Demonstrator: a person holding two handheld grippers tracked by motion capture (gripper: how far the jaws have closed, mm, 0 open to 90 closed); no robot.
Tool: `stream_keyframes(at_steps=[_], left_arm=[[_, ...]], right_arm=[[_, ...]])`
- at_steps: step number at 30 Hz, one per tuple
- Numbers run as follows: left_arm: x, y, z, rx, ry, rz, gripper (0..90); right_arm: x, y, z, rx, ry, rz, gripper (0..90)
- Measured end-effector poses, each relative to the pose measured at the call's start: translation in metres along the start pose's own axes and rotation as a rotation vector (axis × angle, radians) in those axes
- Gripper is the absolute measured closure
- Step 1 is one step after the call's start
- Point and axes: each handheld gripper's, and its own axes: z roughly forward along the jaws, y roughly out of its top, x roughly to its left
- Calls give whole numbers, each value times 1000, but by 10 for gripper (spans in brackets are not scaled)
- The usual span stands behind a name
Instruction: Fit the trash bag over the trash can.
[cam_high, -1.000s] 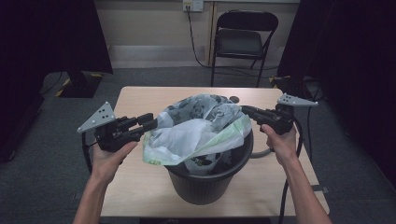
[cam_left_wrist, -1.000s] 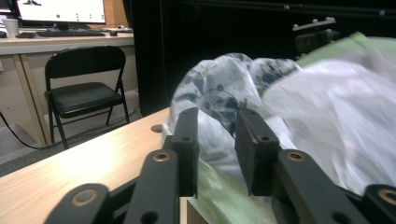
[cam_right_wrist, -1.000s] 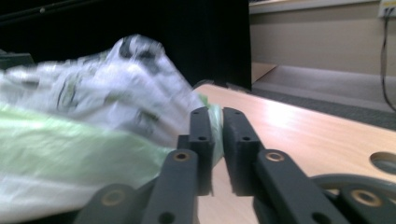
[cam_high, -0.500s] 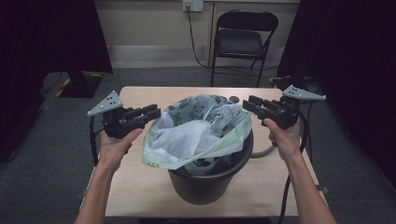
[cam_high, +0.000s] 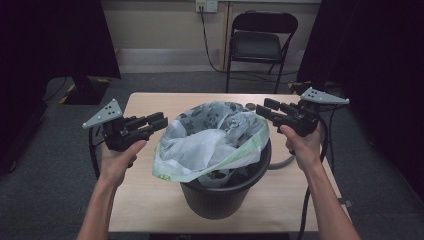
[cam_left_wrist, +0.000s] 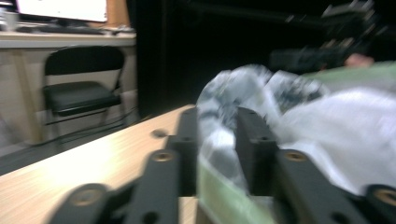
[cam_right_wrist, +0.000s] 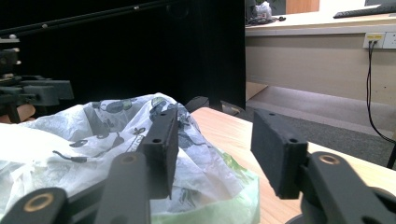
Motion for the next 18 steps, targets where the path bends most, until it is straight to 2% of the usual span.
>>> stream_keyframes(at_steps=[2, 4, 5, 6, 7, 10, 15, 18], left_arm=[[2, 0, 9, 29, 13, -5, 599], [1, -3, 16, 56, 25, -1, 602], [1, -5, 18, 55, 11, -5, 631], [0, -5, 18, 48, -12, -17, 699], [0, -5, 17, 48, -13, -15, 783], [-4, -2, 13, 57, 0, 3, 900], [-16, -4, 2, 63, 13, 24, 900], [-23, -6, -6, 61, 0, 26, 900]], right_arm=[[1, 0, 1, -1, 4, 7, 479], [2, 1, 2, -3, 8, 4, 457], [3, 1, 1, -2, 9, 2, 453], [5, 1, 1, -2, 9, -4, 448], [5, 1, 0, -2, 10, -7, 444], [7, 3, -4, -2, 12, -6, 442], [10, 7, -7, -13, 22, -12, 424], [12, 9, -7, -12, 23, -18, 406]])
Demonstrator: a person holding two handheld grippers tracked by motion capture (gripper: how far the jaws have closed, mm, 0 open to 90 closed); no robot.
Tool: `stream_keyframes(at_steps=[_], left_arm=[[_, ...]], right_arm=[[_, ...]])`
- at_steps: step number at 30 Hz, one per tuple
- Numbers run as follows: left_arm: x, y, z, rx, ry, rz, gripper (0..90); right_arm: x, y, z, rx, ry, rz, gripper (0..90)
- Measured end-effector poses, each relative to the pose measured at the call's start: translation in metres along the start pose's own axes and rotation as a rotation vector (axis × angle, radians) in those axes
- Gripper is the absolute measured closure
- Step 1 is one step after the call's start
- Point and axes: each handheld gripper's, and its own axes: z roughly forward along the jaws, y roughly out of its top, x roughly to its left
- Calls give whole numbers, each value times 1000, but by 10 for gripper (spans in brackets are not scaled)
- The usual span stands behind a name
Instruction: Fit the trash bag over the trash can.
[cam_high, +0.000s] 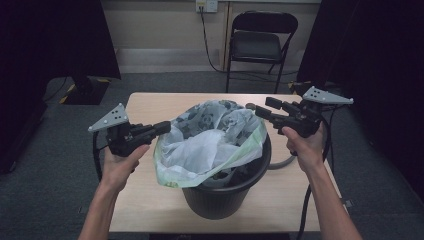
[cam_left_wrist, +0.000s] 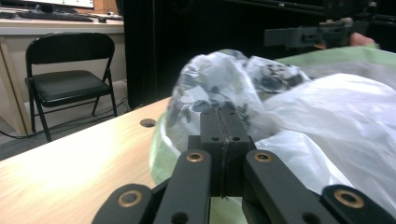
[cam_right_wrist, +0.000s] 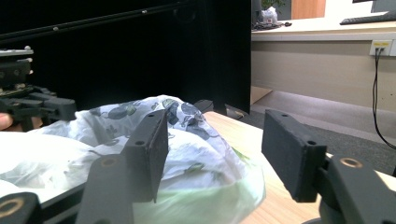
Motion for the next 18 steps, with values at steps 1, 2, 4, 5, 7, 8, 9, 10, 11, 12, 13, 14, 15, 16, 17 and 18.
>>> stream_keyframes(at_steps=[1, 2, 4, 5, 7, 8, 9, 10, 11, 12, 13, 14, 15, 16, 17, 18], left_arm=[[-2, -1, -3, 0, -8, 1, 900], [-3, -2, -6, 0, -16, 3, 900], [-5, -6, -13, -11, -57, -10, 900], [-5, -8, -15, -17, -78, -14, 900], [-6, -9, -18, -29, -114, -17, 891], [-7, -8, -18, -35, -115, -17, 869], [-7, -6, -18, -42, -108, -5, 855], [-6, -5, -18, -55, -104, -2, 827], [-5, -3, -17, -78, -107, -16, 810], [-4, -2, -15, -86, -105, -18, 788], [-3, 0, -13, -85, -83, -13, 780], [-1, 1, -10, -74, -53, -10, 755], [2, 1, -6, -55, -30, -5, 740], [5, 0, -2, -51, -10, -13, 724], [8, -1, 1, -53, 0, -29, 699], [11, -2, 2, -57, -1, -43, 683]], right_arm=[[1, 1, 0, 1, 2, 1, 402], [2, 2, 0, 0, 1, -3, 394], [2, 3, 1, 1, 5, -2, 380], [3, 3, 2, 6, 5, -1, 375], [5, 5, 4, 7, 13, -4, 364], [7, 7, 6, 2, 16, 1, 356], [8, 9, 7, -1, 17, 1, 355], [10, 12, 9, -6, 24, -6, 352], [12, 15, 10, -6, 27, -8, 351], [14, 17, 13, -1, 28, -16, 350], [16, 19, 14, 9, 28, -20, 347], [17, 19, 17, 26, 29, -24, 342], [18, 18, 19, 44, 29, -28, 342], [18, 15, 21, 64, 27, -34, 341], [18, 12, 22, 87, 17, -36, 340], [17, 9, 23, 100, 11, -36, 339]])
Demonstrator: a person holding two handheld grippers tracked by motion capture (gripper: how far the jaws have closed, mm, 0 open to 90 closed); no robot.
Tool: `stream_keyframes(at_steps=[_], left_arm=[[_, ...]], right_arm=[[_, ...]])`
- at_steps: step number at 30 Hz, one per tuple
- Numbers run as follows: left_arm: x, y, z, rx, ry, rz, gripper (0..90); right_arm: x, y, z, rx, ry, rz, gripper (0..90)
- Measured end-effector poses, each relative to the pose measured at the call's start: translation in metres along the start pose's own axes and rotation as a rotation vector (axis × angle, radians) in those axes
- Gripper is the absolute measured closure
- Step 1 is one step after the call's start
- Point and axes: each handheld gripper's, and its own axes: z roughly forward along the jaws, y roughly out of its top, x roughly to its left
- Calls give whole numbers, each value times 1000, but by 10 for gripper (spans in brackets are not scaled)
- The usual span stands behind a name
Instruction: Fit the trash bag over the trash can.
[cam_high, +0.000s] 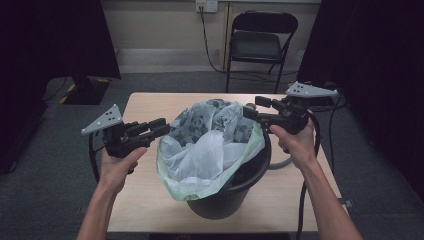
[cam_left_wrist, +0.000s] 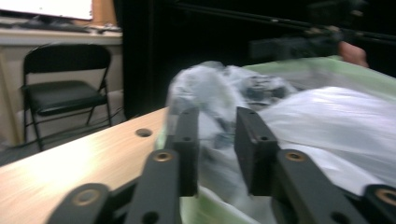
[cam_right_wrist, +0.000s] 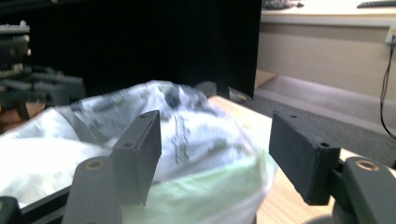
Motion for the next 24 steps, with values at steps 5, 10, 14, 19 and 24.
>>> stream_keyframes(at_steps=[5, 10, 14, 19, 24], left_arm=[[-2, -6, 4, 9, 10, -10, 677], [-5, -8, 1, 7, 6, -6, 679], [-9, -9, -2, 11, -7, 3, 694], [-13, -10, -7, 10, -12, 15, 696], [-14, -10, -9, 11, -16, 16, 702]], right_arm=[[-8, -14, -1, 54, -17, 17, 412], [-14, -21, -6, 78, 10, 17, 638], [-16, -22, -12, 60, 10, 17, 797], [-21, -26, -19, 34, -1, 20, 900], [-27, -41, -22, 27, -12, 33, 900]])
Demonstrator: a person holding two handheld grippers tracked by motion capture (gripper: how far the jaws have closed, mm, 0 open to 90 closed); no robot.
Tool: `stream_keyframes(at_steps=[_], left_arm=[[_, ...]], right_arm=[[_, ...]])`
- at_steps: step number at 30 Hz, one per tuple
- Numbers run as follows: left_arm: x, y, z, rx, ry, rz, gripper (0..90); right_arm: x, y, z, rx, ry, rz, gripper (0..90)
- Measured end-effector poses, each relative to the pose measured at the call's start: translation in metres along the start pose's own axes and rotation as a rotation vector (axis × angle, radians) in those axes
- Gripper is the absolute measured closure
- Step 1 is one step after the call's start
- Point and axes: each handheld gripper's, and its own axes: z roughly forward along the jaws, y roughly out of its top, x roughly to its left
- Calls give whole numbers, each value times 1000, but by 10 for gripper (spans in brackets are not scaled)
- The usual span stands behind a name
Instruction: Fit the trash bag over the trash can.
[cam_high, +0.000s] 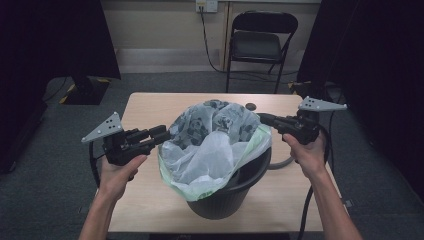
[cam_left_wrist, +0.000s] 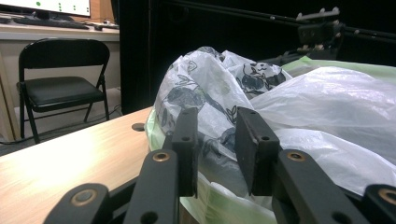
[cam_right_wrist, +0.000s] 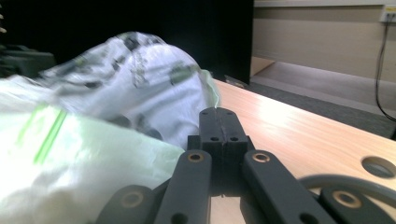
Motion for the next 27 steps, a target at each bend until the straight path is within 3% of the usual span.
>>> stream_keyframes(at_steps=[4, 8, 13, 15, 18, 19, 22, 27], left_arm=[[0, 0, -1, 0, -1, 5, 707], [1, 0, -1, -1, -8, 5, 732], [1, 1, -5, -4, -10, 14, 787], [3, 1, -8, 1, 1, 16, 835], [7, -3, -9, 17, 10, 8, 865], [9, -5, -10, 17, 7, -1, 864], [12, -5, -11, -10, -5, -45, 750], [8, 4, -6, -37, -28, -47, 597]], right_arm=[[-7, -15, 1, -2, 3, 28, 900], [-12, -35, 8, 29, 22, 45, 900], [-10, -46, 19, 71, 40, 41, 900], [-9, -45, 21, 65, 34, 35, 900], [-11, -38, 16, 8, 21, 46, 900], [-12, -35, 13, -12, 16, 52, 857], [-15, -26, 7, -47, -14, 59, 723], [-13, -15, 1, -72, -54, 54, 650]])
